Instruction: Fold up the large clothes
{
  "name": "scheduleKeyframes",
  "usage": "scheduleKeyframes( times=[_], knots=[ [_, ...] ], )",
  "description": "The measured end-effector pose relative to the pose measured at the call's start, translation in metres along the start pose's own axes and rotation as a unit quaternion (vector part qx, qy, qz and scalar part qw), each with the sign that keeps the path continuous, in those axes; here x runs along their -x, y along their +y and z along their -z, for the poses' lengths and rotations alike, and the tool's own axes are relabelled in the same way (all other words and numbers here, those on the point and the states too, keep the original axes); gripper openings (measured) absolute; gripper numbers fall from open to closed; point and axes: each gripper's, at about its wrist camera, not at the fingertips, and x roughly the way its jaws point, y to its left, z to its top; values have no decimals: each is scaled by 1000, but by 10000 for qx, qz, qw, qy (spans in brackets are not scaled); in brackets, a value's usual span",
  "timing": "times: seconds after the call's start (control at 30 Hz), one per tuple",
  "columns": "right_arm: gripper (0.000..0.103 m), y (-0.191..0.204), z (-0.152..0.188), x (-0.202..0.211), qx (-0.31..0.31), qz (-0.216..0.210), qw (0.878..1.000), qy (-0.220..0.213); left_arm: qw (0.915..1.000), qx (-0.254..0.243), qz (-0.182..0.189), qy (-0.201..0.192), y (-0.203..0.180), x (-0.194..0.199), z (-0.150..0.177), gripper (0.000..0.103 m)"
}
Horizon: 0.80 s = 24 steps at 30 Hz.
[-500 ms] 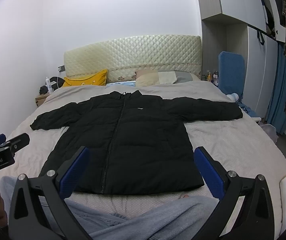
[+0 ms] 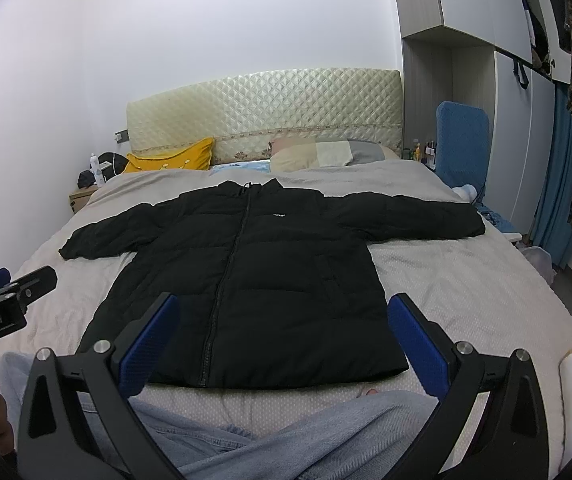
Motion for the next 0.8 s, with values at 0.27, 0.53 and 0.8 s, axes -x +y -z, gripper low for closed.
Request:
scheduleKeyframes(
  times=[0.27, 0.53, 0.8],
  knots=[
    [103, -4, -2, -1, -37, 15, 10000, 24, 10000, 6, -20, -34, -1, -4, -2, 103],
    [103, -10, -5, -8, -90, -11, 9999, 87, 9997, 43, 46, 252, -2, -20, -4, 103],
    [103, -12, -10, -18, -95, -53, 9998, 140, 9999, -2, 65, 126, -7, -32, -11, 103]
  ],
)
